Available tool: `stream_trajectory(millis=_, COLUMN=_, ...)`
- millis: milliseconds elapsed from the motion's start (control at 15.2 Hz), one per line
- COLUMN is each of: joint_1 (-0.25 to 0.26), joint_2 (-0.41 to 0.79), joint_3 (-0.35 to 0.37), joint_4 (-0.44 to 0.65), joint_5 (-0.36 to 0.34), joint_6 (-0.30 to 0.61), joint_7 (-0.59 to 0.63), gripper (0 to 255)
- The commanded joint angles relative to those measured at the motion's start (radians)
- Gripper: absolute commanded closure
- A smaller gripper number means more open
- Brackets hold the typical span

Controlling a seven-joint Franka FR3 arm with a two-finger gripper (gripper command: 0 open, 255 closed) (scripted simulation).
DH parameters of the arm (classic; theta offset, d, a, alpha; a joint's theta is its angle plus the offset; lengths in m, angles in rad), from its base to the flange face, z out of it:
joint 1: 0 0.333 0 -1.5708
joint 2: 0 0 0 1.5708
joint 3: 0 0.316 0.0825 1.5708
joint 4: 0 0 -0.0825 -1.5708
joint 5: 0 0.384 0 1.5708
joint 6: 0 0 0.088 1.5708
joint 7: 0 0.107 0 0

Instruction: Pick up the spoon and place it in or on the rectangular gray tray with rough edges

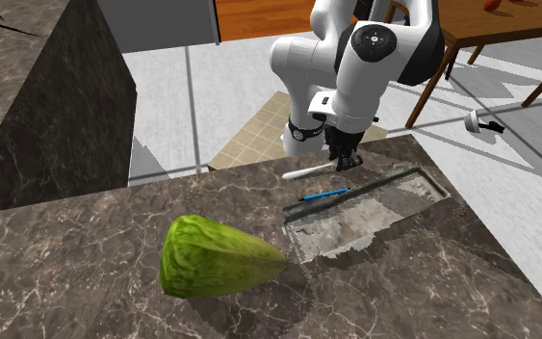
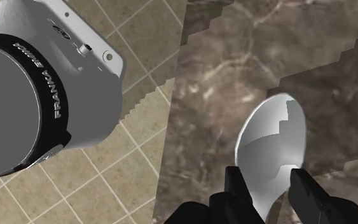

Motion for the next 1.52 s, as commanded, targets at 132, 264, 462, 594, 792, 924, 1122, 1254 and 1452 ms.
stream_trajectory(millis=132, joint_1=0.0, joint_2=0.0, joint_3=0.0, joint_4=0.0, joint_5=0.0, joint_6=0.0, joint_7=0.0, gripper=255)
stream_trajectory(millis=264, joint_1=0.0, joint_2=0.0, joint_3=0.0, joint_4=0.0, joint_5=0.0, joint_6=0.0, joint_7=0.0, gripper=255)
stream_trajectory(millis=462, joint_1=-0.003, joint_2=-0.009, joint_3=-0.01, joint_4=0.009, joint_5=-0.01, joint_6=-0.017, joint_7=0.001, gripper=255)
stream_trajectory(millis=594, joint_1=-0.009, joint_2=-0.025, joint_3=-0.029, joint_4=0.028, joint_5=-0.03, joint_6=-0.051, joint_7=0.004, gripper=255)
stream_trajectory(millis=792, joint_1=-0.018, joint_2=-0.044, joint_3=-0.056, joint_4=0.059, joint_5=-0.059, joint_6=-0.098, joint_7=0.007, gripper=255)
stream_trajectory(millis=924, joint_1=-0.024, joint_2=-0.053, joint_3=-0.073, joint_4=0.08, joint_5=-0.077, joint_6=-0.127, joint_7=0.009, gripper=255)
stream_trajectory(millis=1122, joint_1=-0.034, joint_2=-0.063, joint_3=-0.098, joint_4=0.114, joint_5=-0.102, joint_6=-0.17, joint_7=0.011, gripper=255)
stream_trajectory(millis=1254, joint_1=-0.04, joint_2=-0.068, joint_3=-0.113, joint_4=0.137, joint_5=-0.117, joint_6=-0.197, joint_7=0.013, gripper=255)
stream_trajectory(millis=1452, joint_1=-0.05, joint_2=-0.071, joint_3=-0.135, joint_4=0.173, joint_5=-0.14, joint_6=-0.235, joint_7=0.015, gripper=255)
